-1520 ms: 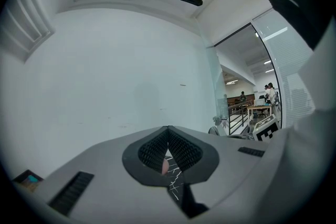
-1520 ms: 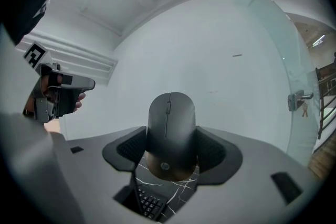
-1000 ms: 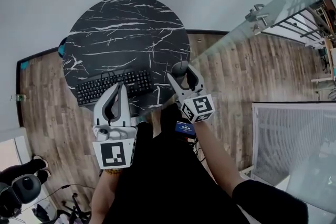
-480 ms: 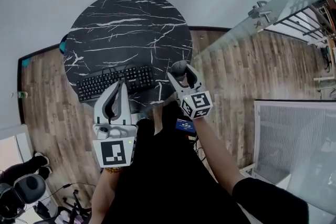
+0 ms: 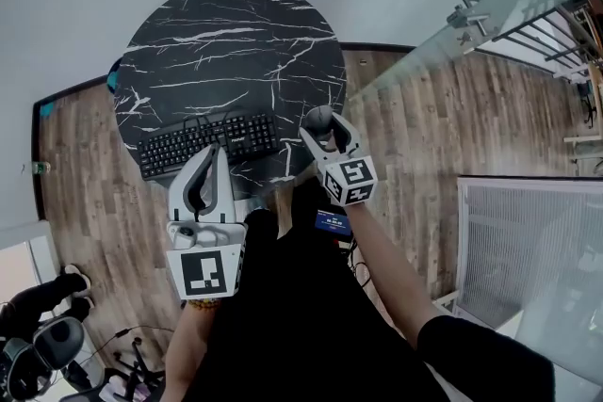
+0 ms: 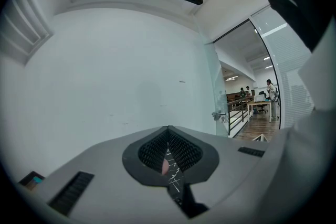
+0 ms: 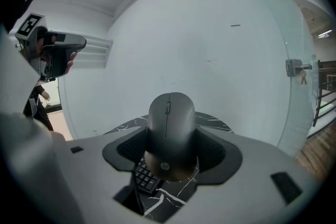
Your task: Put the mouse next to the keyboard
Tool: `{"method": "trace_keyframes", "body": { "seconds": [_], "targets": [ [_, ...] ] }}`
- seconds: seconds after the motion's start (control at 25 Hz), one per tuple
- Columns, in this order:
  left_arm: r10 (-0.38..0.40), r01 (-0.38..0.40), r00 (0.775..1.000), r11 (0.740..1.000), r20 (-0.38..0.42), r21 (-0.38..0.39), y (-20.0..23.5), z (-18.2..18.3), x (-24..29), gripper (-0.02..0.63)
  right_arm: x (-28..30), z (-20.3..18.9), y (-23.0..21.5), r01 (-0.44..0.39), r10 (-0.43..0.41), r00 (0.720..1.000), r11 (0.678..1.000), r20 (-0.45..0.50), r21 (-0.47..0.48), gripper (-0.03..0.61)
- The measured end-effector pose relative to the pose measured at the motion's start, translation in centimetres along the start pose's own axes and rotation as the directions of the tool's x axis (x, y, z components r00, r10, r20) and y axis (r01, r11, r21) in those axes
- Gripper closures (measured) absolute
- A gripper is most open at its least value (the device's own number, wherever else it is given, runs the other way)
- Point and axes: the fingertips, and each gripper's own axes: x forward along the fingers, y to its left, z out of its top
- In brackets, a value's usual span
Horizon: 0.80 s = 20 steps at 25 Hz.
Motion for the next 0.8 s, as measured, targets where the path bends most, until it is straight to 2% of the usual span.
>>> {"method": "trace_keyframes", "body": {
  "seconds": [0.64, 0.8],
  "targets": [
    [0.025, -0.025, 0.999, 1.0, -0.02, 0.018, 1.5, -0.8, -1.0, 0.607, 3.1, -5.0, -0.4, 0.066, -0.054, 0.991, 0.992, -0.121, 0.105, 0.281],
    [0.032, -0.032, 0.999, 0.999, -0.023, 0.021, 2.0, -1.1, -1.1, 0.607, 3.6, -6.2, -0.7, 0.076, -0.06, 0.987, 0.992, -0.151, 0.1, 0.281]
  ]
}}
